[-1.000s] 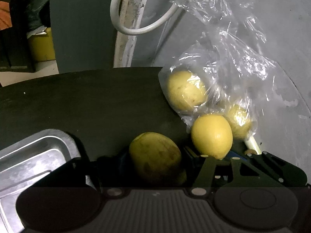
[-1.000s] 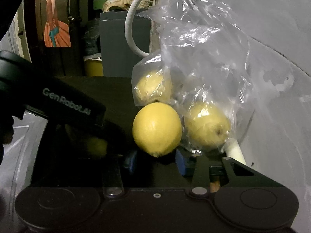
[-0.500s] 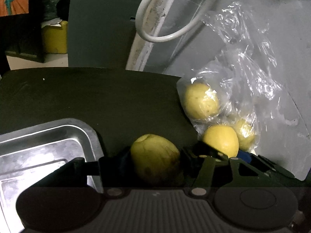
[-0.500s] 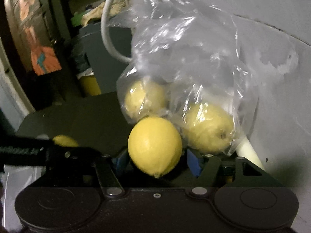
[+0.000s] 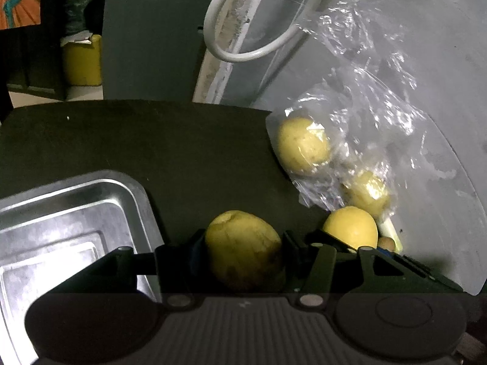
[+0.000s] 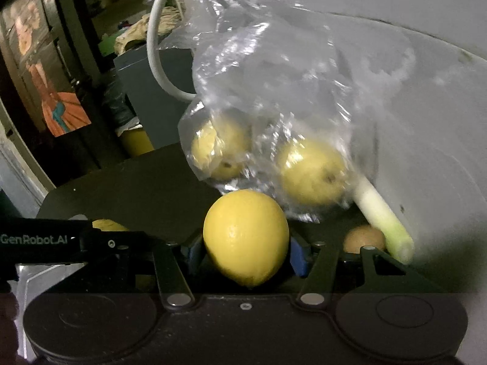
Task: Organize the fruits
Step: 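Carry the yellow pear and lemon into the metal tray and open both tools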
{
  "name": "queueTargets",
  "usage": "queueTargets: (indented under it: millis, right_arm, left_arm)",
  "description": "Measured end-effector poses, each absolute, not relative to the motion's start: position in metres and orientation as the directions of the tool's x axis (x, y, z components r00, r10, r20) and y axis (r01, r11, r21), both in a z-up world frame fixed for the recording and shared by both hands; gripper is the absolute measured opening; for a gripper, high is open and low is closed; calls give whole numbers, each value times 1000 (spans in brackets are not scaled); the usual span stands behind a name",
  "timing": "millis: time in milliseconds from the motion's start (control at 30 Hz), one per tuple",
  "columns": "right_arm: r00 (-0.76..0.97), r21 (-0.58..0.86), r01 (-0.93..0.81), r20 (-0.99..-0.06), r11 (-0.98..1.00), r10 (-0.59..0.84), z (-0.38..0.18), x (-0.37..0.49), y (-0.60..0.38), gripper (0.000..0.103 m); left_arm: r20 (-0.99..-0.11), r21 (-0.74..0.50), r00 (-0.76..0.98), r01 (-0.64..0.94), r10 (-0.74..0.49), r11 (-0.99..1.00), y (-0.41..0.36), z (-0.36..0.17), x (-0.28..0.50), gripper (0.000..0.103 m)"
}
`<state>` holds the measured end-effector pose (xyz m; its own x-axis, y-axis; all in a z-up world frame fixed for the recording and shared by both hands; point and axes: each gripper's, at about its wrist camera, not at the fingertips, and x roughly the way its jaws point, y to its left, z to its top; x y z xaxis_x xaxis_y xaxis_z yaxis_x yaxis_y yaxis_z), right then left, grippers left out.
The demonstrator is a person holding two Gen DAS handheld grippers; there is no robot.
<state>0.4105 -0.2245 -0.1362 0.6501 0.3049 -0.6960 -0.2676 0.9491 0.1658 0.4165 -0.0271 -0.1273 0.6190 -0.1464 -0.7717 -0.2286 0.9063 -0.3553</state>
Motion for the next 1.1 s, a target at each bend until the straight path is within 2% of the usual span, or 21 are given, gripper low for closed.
queueTargets:
  millis: [500, 833, 1100]
  right_arm:
    - [663, 185, -246, -684, 952, 304, -116, 371, -236, 57]
    - [659, 199, -324, -655, 925, 371, -101, 320, -206, 57]
    - [613, 203, -411, -660, 889, 434, -99, 271, -173, 57]
  left_arm:
    - [-728, -414, 665, -233, -167, 880, -19, -109, 380, 57]
    - [-677, -432, 729, -287, -97, 855, 17, -84, 331, 57]
    - [-684, -432, 728, -362, -39, 826, 46, -87, 284, 57]
